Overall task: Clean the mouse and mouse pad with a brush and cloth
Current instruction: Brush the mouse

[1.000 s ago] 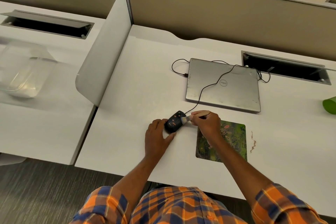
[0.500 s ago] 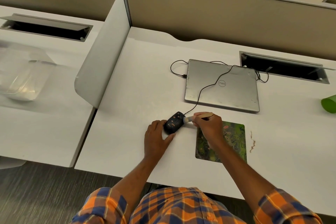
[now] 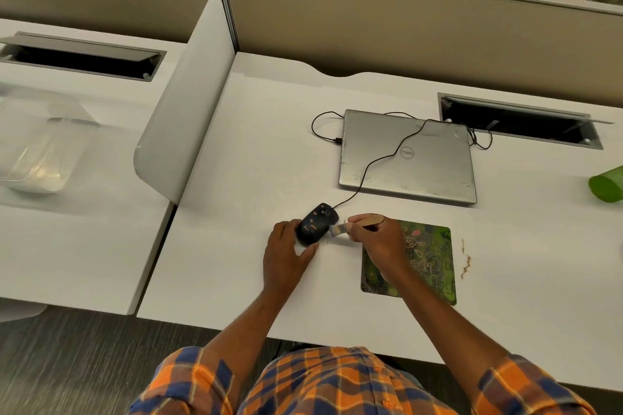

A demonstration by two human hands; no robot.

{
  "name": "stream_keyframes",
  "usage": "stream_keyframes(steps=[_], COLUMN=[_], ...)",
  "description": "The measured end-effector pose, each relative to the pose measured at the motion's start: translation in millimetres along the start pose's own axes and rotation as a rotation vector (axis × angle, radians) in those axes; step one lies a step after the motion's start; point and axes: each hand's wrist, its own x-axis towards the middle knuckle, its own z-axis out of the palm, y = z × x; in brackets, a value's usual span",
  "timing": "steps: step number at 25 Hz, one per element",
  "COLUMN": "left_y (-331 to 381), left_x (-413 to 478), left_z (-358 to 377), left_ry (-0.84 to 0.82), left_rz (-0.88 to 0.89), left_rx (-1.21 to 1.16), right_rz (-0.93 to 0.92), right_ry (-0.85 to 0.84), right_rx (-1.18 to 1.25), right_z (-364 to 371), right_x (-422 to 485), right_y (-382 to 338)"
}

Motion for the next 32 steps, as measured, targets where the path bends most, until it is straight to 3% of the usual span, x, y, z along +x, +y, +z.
stream_keyframes(steps=[4,20,26,32], left_y=[0,-3,21,75], left_x=[1,1,19,28], left_z=[0,-4,12,51], left_ry=[-0.004,-0.014,0.195,0.034], left_rz=[0.001,-0.03,0.264,0.381], left_rx=[0.009,-0.097,-0.023,-0.149], right_rz=[-0.091,-0.012,0.049,0.105], right_ry=[-0.102,0.137,0.16,0.252], right_rx=[-0.082,0.065,0.139,0.122], right_z=[12,-17,-33,-78], right_x=[-6,20,7,4], right_y=[0,-4,6,21])
